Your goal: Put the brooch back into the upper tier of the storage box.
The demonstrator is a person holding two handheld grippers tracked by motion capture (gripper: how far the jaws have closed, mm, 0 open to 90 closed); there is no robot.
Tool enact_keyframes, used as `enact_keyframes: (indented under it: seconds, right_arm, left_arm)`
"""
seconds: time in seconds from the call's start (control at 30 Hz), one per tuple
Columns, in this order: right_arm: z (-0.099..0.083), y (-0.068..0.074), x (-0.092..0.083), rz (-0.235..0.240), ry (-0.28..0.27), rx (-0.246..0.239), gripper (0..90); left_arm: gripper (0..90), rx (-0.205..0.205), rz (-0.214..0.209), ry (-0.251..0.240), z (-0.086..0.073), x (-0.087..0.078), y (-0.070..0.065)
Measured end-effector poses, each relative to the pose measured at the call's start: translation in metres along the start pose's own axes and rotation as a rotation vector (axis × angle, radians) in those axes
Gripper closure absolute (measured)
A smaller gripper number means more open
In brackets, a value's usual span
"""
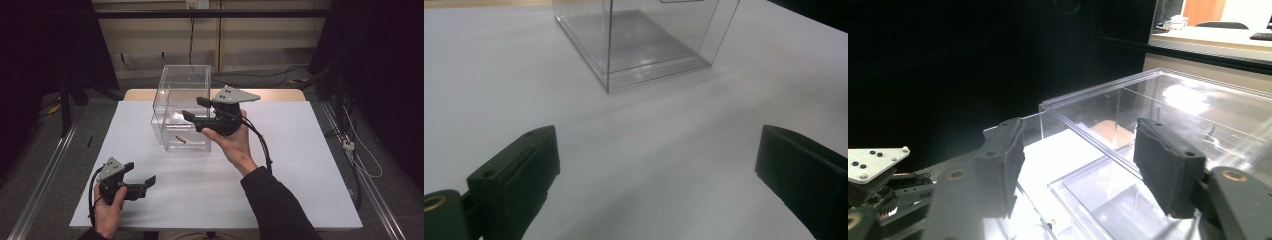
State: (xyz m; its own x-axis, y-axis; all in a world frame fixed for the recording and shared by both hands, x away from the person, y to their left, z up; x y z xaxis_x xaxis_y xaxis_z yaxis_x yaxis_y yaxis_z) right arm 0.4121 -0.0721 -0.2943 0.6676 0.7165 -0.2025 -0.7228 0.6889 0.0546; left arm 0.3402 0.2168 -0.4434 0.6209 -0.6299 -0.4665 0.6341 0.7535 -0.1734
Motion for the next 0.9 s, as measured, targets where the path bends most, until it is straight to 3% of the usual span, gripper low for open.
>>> enact_keyframes:
  seconds: [0.4, 0.9]
  right_arm:
    - [-0.016, -0.014, -0.022, -0.046, 0.001, 0.033, 16.2]
    - [-0.038, -0.023, -0.042, -0.085, 0.041, 0.041, 11.1]
  left_arm:
    - [3.8, 0.009, 0.001, -0.004, 0.0, -0.002, 0.0]
    - [3.8, -0.007, -0.006, -0.006, -0.001, -0.003, 0.001]
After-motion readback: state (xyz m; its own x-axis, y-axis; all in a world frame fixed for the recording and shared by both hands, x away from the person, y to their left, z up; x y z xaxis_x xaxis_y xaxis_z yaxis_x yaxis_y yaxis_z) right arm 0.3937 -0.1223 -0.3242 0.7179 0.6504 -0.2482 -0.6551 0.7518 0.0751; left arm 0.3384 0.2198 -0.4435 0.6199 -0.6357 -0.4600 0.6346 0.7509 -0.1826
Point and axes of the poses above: each handheld gripper's, and its own axes: x roughly forward along the jaws, z roughly out of its top, y roughly to its left, the point moved 3 cm from there along x, roughly forward along the jaws, and after that the axes turned 3 degrees about -z, right-handed, at the moved point
